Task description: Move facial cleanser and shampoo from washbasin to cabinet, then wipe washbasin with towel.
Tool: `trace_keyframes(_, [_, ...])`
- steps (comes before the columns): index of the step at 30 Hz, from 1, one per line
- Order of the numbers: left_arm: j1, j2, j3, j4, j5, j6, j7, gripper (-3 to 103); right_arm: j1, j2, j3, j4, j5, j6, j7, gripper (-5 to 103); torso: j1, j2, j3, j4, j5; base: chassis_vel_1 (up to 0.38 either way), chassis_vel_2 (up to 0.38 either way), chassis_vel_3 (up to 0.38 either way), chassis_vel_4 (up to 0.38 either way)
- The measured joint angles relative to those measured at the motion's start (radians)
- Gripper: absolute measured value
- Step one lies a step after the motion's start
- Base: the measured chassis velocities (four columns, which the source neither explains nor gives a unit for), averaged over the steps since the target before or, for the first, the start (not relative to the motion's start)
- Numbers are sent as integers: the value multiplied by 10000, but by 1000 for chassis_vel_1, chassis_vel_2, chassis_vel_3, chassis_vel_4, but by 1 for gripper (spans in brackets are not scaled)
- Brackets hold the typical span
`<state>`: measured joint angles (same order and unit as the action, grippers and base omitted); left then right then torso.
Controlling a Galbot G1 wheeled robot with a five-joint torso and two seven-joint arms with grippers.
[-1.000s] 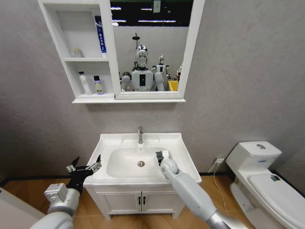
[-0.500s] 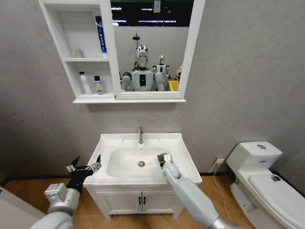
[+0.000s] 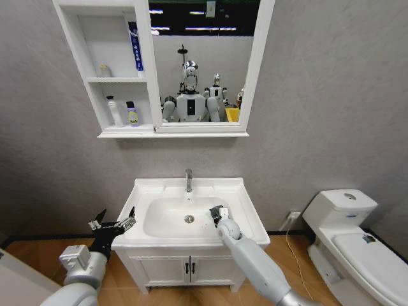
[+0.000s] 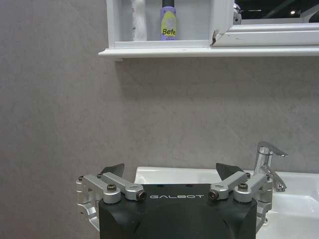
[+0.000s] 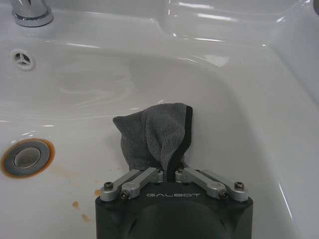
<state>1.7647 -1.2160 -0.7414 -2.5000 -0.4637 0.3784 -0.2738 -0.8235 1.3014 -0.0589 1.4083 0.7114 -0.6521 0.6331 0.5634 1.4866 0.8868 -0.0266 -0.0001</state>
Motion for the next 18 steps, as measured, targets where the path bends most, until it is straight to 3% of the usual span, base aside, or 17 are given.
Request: trace_keyframes(18, [0,0,0,0,0,0,1,100,490,685,-116,-946,-23,160,-573,5,1,-1,1,1,0,0,0,0,0])
